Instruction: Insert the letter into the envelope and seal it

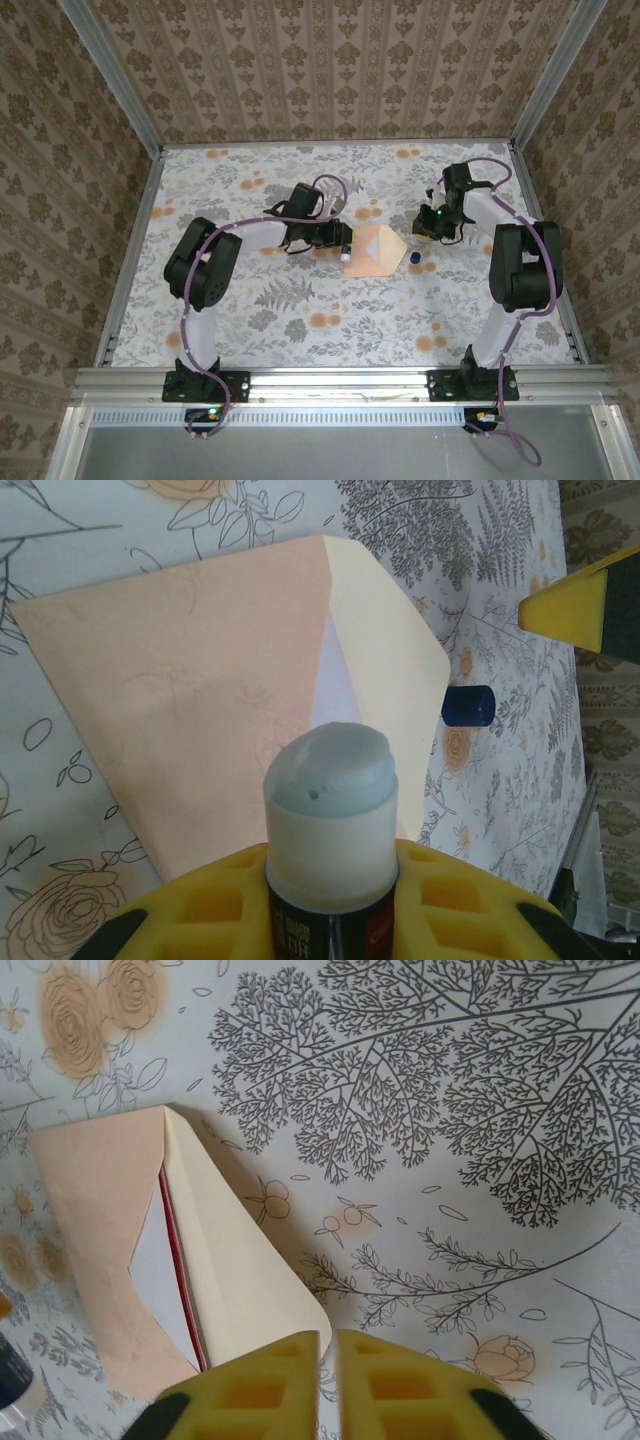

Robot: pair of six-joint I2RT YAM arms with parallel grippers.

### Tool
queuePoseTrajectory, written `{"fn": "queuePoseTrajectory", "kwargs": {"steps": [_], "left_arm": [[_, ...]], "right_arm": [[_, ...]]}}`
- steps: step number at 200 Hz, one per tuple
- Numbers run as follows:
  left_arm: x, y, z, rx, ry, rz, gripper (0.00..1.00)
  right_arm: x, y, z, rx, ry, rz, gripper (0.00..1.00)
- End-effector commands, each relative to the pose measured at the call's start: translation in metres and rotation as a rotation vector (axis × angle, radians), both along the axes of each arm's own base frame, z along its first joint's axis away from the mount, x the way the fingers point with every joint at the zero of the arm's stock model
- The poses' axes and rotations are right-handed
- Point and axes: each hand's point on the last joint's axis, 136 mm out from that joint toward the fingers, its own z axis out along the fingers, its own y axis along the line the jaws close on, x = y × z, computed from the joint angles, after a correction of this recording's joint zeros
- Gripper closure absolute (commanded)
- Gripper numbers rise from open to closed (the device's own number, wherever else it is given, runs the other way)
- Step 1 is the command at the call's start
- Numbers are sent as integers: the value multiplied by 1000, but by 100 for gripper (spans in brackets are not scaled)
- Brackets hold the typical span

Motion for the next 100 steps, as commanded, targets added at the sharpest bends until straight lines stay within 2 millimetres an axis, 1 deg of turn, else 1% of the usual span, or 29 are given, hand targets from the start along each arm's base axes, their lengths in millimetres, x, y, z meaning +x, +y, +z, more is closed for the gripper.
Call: {"fn": "queuePoseTrajectory", "kwargs": {"steps": [1,51,100], "left_arm": [[-4,-3,-6,-14,18,-7,98],[-5,-2,-14,-7,29,-6,98],[-7,0,-29,10,51,2,99]], "right_arm": [[-5,-6,-18,-25,30,2,91],[-9,-6,-34,-27,61,8,97],[-11,-6,-44,-25,80,11,100]]}}
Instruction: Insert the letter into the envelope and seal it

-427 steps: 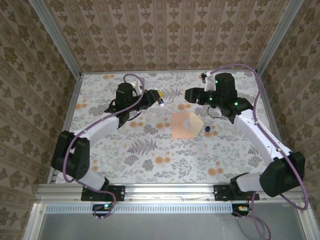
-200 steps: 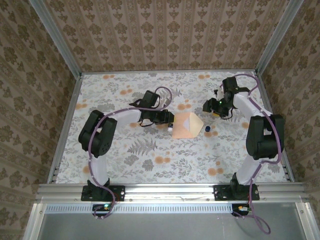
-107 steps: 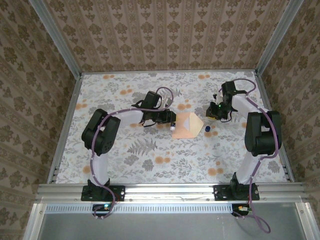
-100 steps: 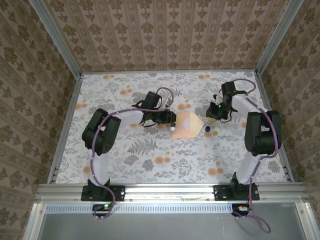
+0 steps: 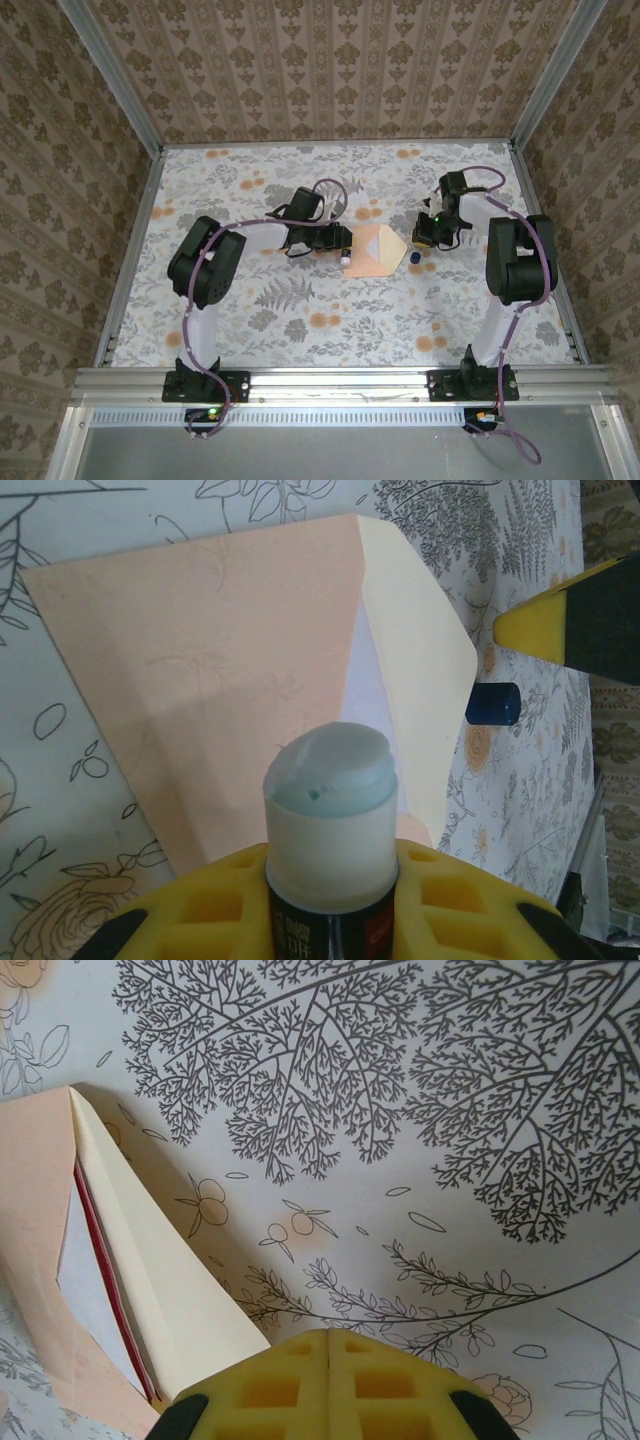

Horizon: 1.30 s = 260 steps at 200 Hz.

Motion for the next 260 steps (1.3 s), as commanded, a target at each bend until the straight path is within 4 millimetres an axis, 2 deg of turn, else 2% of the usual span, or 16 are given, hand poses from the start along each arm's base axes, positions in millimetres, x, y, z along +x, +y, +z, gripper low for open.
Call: {"fn": "queuePoseTrajectory", "kwargs": {"steps": [1,76,140,260], "left_arm": [[-6,0,-14,4,30,-5,99],[-8,4,-28,23,54,11,100],[-11,5,-35,24,73,20,100],[-10,3,-37,16,85,27,100]], "right_arm": [[-4,-5,-14,-20,26,2,100],[-8,-2,-22,-2,46,9,100],[-3,3,-26,28,39,12,100],[5,26,-6,158,14,52,100]]}}
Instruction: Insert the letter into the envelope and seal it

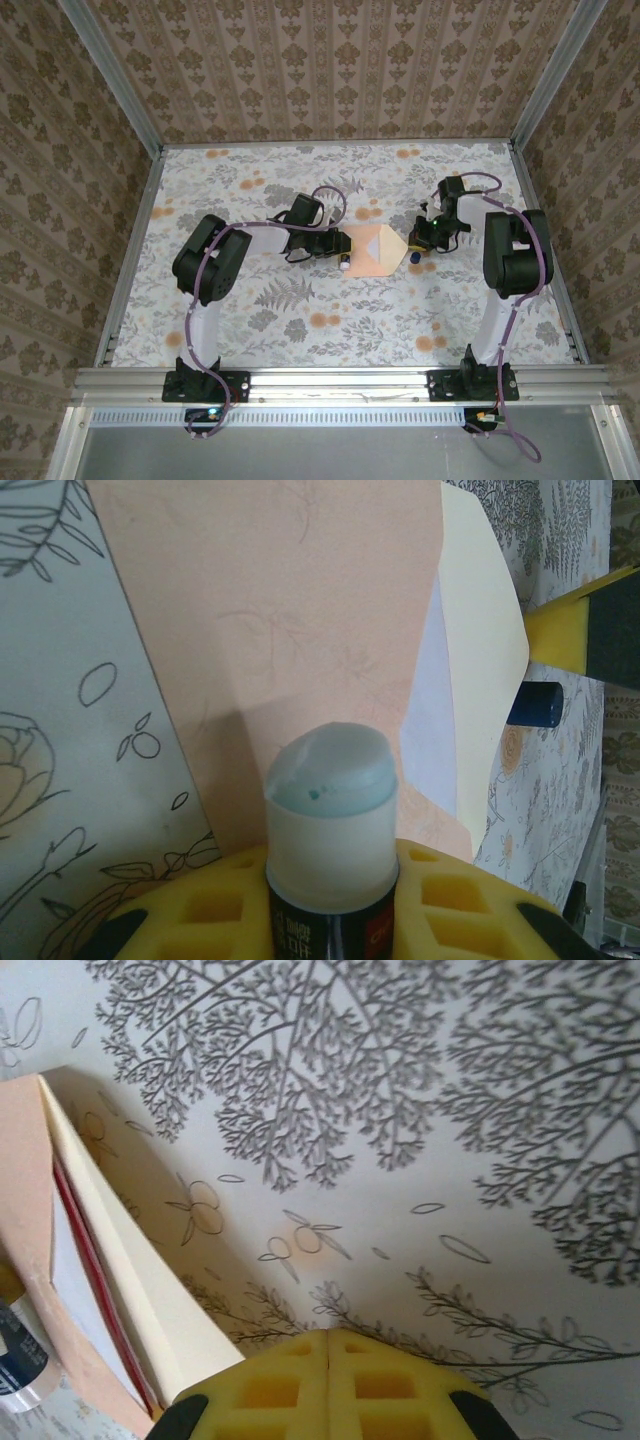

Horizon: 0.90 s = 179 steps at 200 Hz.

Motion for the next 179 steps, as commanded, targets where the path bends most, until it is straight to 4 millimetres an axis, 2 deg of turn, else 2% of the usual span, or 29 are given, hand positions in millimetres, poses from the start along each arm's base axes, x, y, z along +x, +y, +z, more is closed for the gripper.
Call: {"fn": "queuePoseTrajectory", "kwargs": {"steps": [1,93,179], "left_arm": [[-6,0,-16,14,34,-2,100],[-9,-1,-16,12,40,-3,100],[-8,-3,-15,9,39,0,100]], "right_arm": [[7,12,8,71,-20,33,100],[11,30,26,183,-71,47,100],[14,65,57,269,-179,107,99]]}}
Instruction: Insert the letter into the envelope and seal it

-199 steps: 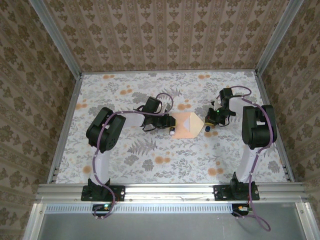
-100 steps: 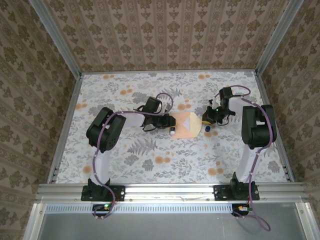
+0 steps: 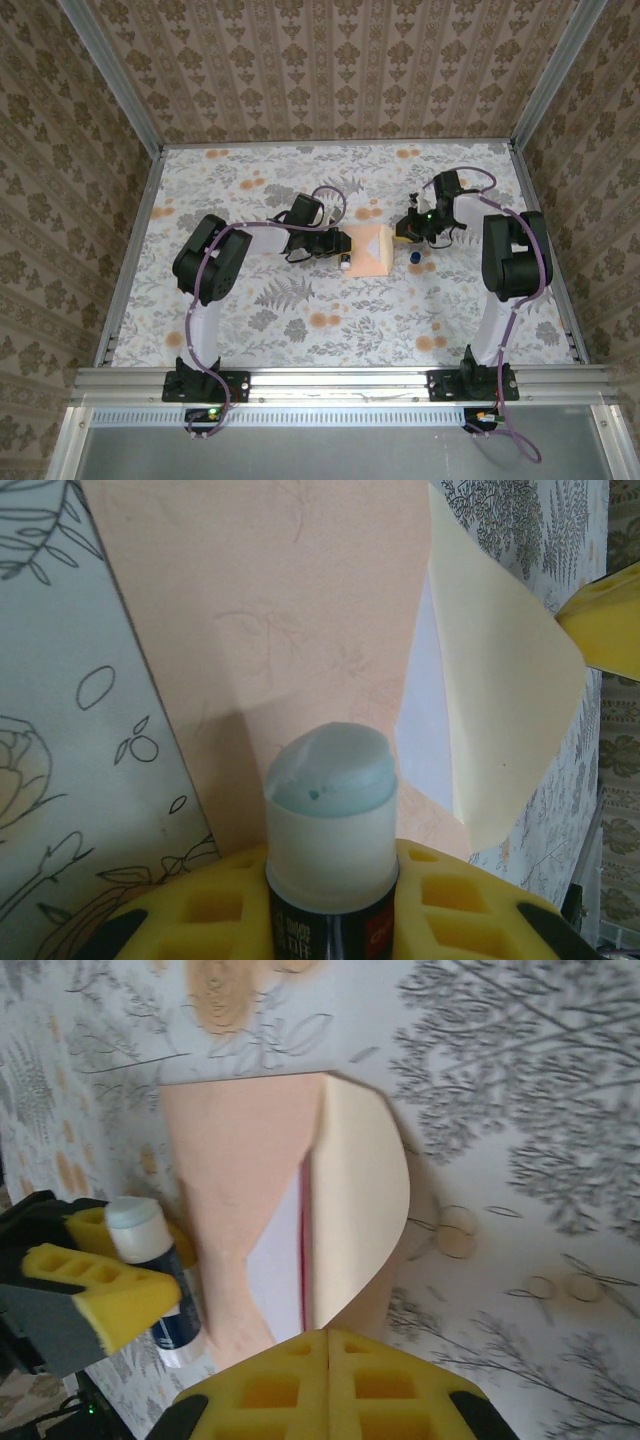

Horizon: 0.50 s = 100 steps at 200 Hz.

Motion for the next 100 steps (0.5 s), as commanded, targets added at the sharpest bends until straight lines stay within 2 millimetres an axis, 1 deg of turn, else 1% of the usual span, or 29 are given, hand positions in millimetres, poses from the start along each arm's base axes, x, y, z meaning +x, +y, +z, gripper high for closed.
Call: {"fn": "queuePoseTrajectory", "kwargs": {"steps": [1,22,47,100], "left_arm": [[-8,-2,-15,14,36,-6,100],[-9,-1,-16,15,37,-5,100],[-10,-2,-16,16,38,-6,100],[-10,-2,-14,11,35,-1,100]], "right_arm": [[-1,19,23,60,-62,31,99],[-2,27,28,59,-83,40,99],[-4,39,27,60,-78,67,98],[-11,58,6,40,-25,101,98]]}}
